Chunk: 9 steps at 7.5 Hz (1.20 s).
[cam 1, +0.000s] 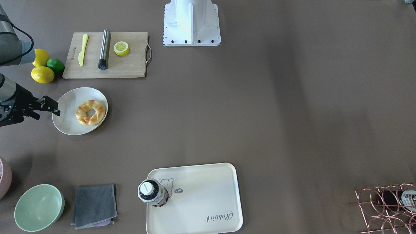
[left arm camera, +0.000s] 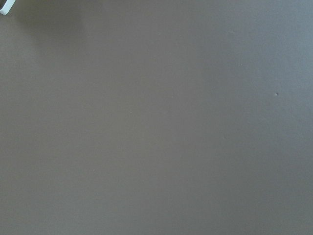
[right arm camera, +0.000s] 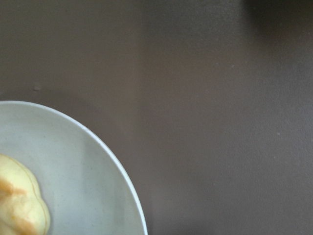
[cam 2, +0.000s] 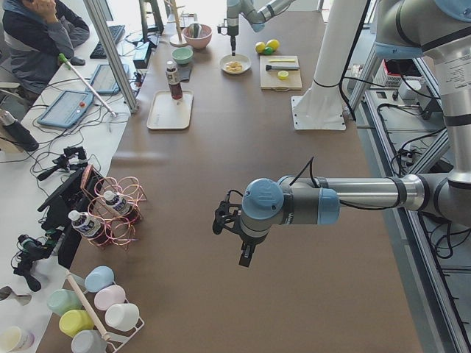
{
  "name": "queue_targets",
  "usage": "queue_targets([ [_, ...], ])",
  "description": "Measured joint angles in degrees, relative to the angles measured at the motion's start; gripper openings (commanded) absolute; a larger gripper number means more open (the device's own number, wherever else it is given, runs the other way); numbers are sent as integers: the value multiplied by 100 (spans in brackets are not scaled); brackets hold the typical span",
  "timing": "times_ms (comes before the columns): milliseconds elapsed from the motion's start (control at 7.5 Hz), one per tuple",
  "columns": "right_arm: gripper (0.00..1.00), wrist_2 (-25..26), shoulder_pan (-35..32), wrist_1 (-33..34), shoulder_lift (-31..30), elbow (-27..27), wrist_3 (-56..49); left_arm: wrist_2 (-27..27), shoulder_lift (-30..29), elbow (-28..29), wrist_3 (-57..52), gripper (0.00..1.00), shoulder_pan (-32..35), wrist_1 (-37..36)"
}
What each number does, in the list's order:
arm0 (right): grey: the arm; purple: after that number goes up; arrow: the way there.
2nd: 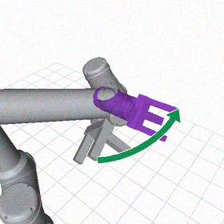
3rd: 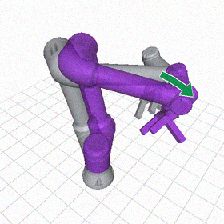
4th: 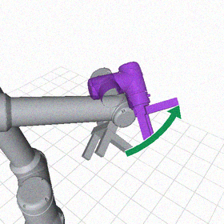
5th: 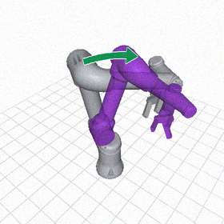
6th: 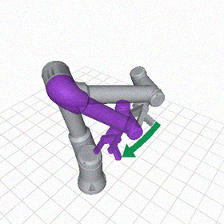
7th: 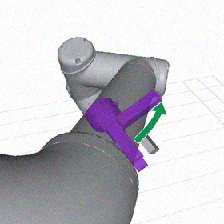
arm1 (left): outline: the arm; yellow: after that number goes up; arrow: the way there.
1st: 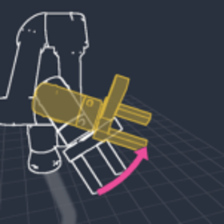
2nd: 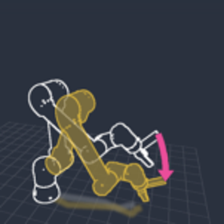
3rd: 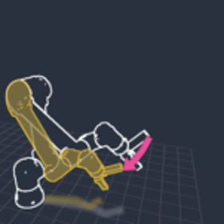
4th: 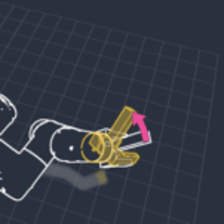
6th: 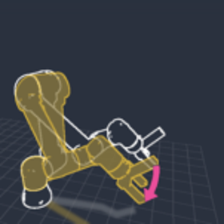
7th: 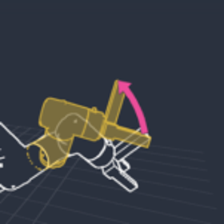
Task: Place donut on tray
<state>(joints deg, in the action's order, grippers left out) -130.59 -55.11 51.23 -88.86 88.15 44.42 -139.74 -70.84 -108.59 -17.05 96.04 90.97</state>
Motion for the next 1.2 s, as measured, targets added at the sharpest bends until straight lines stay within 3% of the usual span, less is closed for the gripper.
queue_targets([
  [133,50,120,71,-2,32,-8,43,0,0,2,0,97,2,0],
  [400,2,261,178,-7,76,-6,142,0,0,4,-7,97,10,0],
  [1200,0,232,203,-8,67,280,294,-27,-4,-20,-5,98,57,6],
])
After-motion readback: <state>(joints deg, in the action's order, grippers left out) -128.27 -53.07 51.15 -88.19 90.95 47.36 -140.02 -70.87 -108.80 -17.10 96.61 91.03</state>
